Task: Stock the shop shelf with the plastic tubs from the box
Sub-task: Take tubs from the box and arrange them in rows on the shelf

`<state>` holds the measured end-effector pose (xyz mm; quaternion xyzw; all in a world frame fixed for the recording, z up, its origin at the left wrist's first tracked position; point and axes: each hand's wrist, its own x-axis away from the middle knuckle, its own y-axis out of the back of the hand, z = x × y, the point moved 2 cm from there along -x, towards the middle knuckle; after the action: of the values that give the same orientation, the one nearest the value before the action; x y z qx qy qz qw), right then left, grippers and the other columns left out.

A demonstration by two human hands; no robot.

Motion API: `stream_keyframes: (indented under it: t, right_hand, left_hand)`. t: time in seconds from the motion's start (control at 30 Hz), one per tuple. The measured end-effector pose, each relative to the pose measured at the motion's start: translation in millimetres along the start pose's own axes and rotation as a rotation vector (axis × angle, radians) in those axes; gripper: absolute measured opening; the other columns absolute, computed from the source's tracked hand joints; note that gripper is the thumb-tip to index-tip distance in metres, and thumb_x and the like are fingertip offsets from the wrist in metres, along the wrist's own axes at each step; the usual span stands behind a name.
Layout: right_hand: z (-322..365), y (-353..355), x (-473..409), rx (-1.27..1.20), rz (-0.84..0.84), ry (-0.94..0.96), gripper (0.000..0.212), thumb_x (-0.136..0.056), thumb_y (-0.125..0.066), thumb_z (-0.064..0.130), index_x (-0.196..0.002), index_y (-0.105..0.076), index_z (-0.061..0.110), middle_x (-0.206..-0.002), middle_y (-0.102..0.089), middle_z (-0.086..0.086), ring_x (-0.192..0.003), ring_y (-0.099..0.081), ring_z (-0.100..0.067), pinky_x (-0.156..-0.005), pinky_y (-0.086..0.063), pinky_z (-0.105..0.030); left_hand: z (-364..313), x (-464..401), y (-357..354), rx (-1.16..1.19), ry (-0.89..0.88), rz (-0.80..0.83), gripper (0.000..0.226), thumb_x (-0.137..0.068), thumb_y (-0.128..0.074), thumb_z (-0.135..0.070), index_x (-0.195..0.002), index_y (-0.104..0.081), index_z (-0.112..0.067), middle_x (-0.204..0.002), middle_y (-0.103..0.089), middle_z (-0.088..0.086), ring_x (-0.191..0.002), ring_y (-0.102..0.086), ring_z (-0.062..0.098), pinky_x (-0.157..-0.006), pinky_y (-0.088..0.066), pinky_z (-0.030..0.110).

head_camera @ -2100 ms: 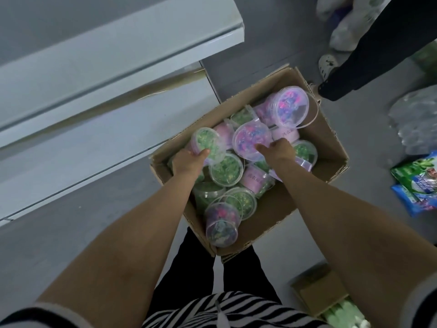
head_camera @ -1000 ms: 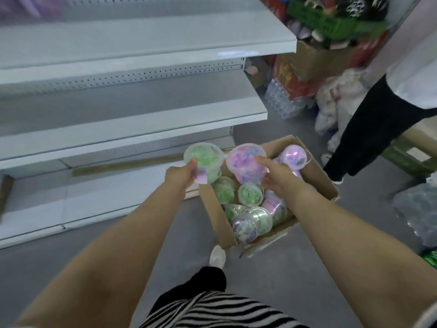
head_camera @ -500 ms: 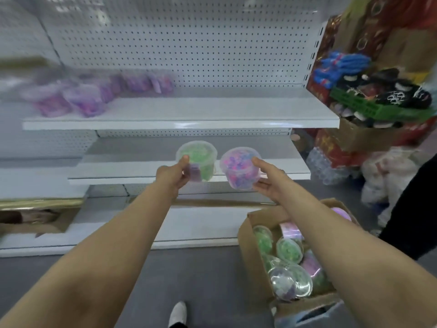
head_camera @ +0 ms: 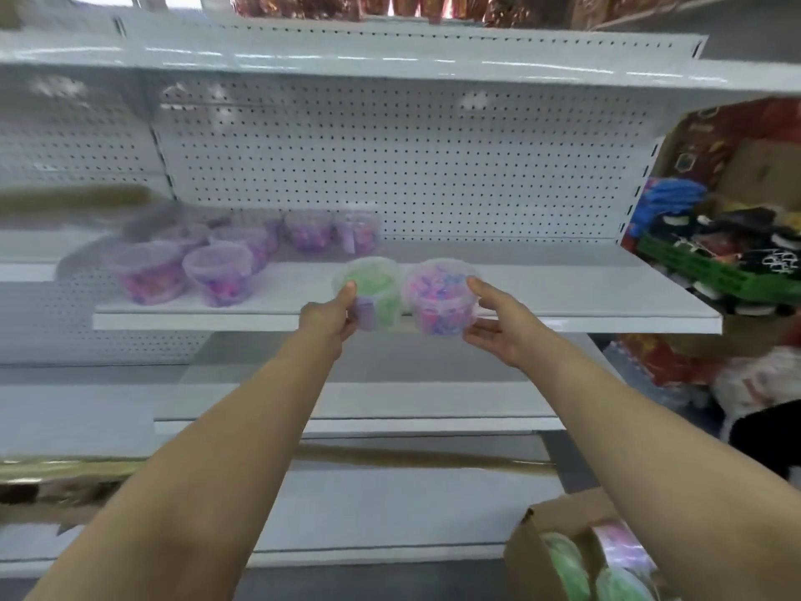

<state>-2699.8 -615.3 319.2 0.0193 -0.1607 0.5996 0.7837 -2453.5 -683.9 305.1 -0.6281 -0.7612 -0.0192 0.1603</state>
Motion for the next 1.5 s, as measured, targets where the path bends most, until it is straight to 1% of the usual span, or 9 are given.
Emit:
stream_keyframes:
  t: [0.1, 0.2, 0.3, 0.67, 0.87, 1.07, 1.23, 1.4, 1.5]
  right_hand:
    - [13.6, -20.2, -26.5, -0.011, -0.02, 0.005, 0.062, -0.081, -0.075, 0.047, -0.127, -0.052, 0.013, -0.108, -0.059, -0.013, -0.1, -0.063, -0.028, -0.1, -0.052, -0.044]
    - [21.2, -35.3, -51.1, -0.046, -0.056, 0.002, 0.07, -0.078, -0.077, 0.05, -0.131, -0.05, 0.012, -0.118, -0.057, -0.021, -0.107, -0.063, -0.032, -0.099, -0.053, -0.043]
    - [23.5, -46.7, -69.9, -0.082, -0.102, 0.009, 0.075, -0.077, -0.077, 0.051, -0.134, -0.048, 0.011, -0.121, -0.055, -0.022, -0.109, -0.062, -0.034, -0.097, -0.054, -0.043]
    - [31.8, -66.5, -87.2, -0.104, -0.22, 0.061, 0.07, -0.081, -0.074, 0.05, -0.133, -0.048, 0.01, -0.114, -0.058, -0.022, -0.105, -0.063, -0.033, -0.098, -0.053, -0.043]
    - [30.8, -82.1, -80.8, -0.097, -0.197, 0.082, 0.068, -0.083, -0.072, 0.05, -0.134, -0.049, 0.011, -0.11, -0.058, -0.016, -0.103, -0.063, -0.031, -0.1, -0.052, -0.044]
    - [33.0, -121.9, -77.5, -0.09, -0.114, 0.096, 0.053, -0.083, -0.072, 0.05, -0.121, -0.058, 0.016, -0.108, -0.061, -0.011, -0.106, -0.064, -0.031, -0.098, -0.054, -0.044]
    - [30.0, -159.7, -80.2, -0.073, -0.035, 0.063, 0.071, -0.077, -0.075, 0.056, -0.127, -0.051, 0.011, -0.113, -0.061, -0.022, -0.105, -0.065, -0.033, -0.095, -0.055, -0.043]
    - [25.6, -185.3, -79.0, -0.037, -0.002, 0.069, 0.069, -0.078, -0.075, 0.055, -0.125, -0.052, 0.011, -0.108, -0.063, -0.021, -0.098, -0.067, -0.031, -0.09, -0.058, -0.04]
    - [17.6, -195.8, -80.4, -0.029, -0.017, 0.07, 0.053, -0.083, -0.071, 0.054, -0.108, -0.058, 0.01, -0.103, -0.065, -0.017, -0.091, -0.068, -0.03, -0.081, -0.059, -0.037]
  left_hand:
    - [-16.5, -43.7, -6.1, -0.012, 0.003, 0.024, 0.048, -0.082, -0.073, -0.041, -0.105, -0.055, -0.002, -0.081, -0.061, 0.008, -0.08, -0.067, 0.025, -0.055, -0.057, 0.022]
    - [-23.6, -89.3, -12.0, -0.081, 0.043, 0.035, 0.053, -0.077, -0.074, -0.05, -0.099, -0.057, -0.005, -0.077, -0.063, 0.004, -0.078, -0.07, 0.026, -0.078, -0.058, 0.034]
    - [-26.1, -128.0, -18.5, -0.083, 0.044, 0.046, 0.051, -0.072, -0.077, -0.053, -0.083, -0.057, -0.007, -0.081, -0.064, 0.006, -0.086, -0.069, 0.03, -0.087, -0.057, 0.042]
    - [-7.5, -204.6, -45.6, -0.072, 0.069, 0.174, 0.086, -0.042, -0.075, -0.063, -0.102, -0.06, -0.004, -0.092, -0.07, 0.011, -0.085, -0.069, 0.031, -0.085, -0.057, 0.045]
    - [-32.8, -158.7, -33.3, -0.103, 0.077, 0.154, 0.069, -0.075, -0.071, -0.057, -0.115, -0.056, -0.003, -0.097, -0.062, 0.01, -0.094, -0.064, 0.032, -0.087, -0.055, 0.039]
    - [-54.8, -142.4, -14.7, -0.049, 0.003, 0.167, 0.073, -0.074, -0.066, -0.066, -0.117, -0.06, -0.007, -0.115, -0.061, 0.006, -0.102, -0.055, 0.027, -0.089, -0.046, 0.036]
    - [-73.7, -133.9, 16.4, 0.029, -0.051, 0.224, 0.057, -0.076, -0.064, -0.067, -0.097, -0.066, -0.014, -0.101, -0.065, -0.002, -0.092, -0.056, 0.017, -0.084, -0.046, 0.033]
    - [-81.3, -126.0, 49.1, 0.066, -0.062, 0.304, 0.054, -0.077, -0.071, -0.056, -0.111, -0.067, -0.016, -0.113, -0.068, -0.002, -0.107, -0.062, 0.013, -0.084, -0.051, 0.035]
    - [-79.9, -122.8, 62.9, 0.071, -0.023, 0.325, 0.048, -0.078, -0.076, -0.043, -0.115, -0.065, -0.015, -0.115, -0.069, 0.002, -0.104, -0.064, 0.013, -0.085, -0.053, 0.037]
